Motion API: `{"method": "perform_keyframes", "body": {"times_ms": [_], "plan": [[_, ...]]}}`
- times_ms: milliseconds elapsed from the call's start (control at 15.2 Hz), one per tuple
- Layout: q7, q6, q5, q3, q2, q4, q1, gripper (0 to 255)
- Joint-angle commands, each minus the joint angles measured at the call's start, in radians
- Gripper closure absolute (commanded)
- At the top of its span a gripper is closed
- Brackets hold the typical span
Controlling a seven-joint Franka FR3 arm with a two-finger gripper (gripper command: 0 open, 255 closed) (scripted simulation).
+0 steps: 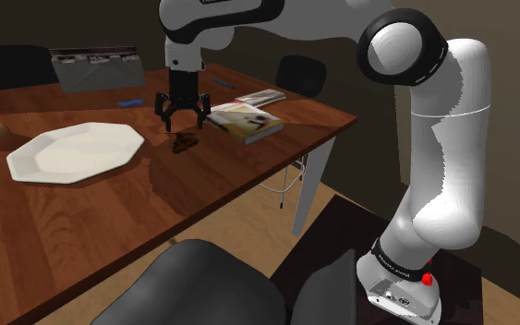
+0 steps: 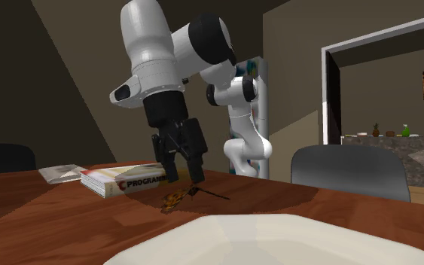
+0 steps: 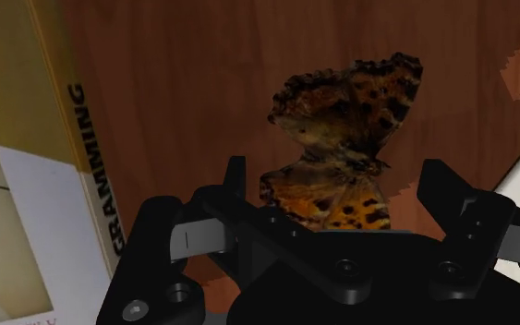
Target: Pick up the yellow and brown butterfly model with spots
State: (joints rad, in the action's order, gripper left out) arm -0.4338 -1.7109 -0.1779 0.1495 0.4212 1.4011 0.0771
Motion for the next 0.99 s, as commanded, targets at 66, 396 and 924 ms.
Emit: {"method": "perform_keyframes", "body": {"times_ms": [66, 396, 924], "plan": [[0.006, -0.033, -0.001, 0.000, 0.001, 0.033, 0.000, 0], [0.007, -0.034, -0.001, 0.000, 0.000, 0.034, 0.000, 255], [0.004, -0.021, -0.001, 0.000, 0.000, 0.021, 0.000, 255]]}}
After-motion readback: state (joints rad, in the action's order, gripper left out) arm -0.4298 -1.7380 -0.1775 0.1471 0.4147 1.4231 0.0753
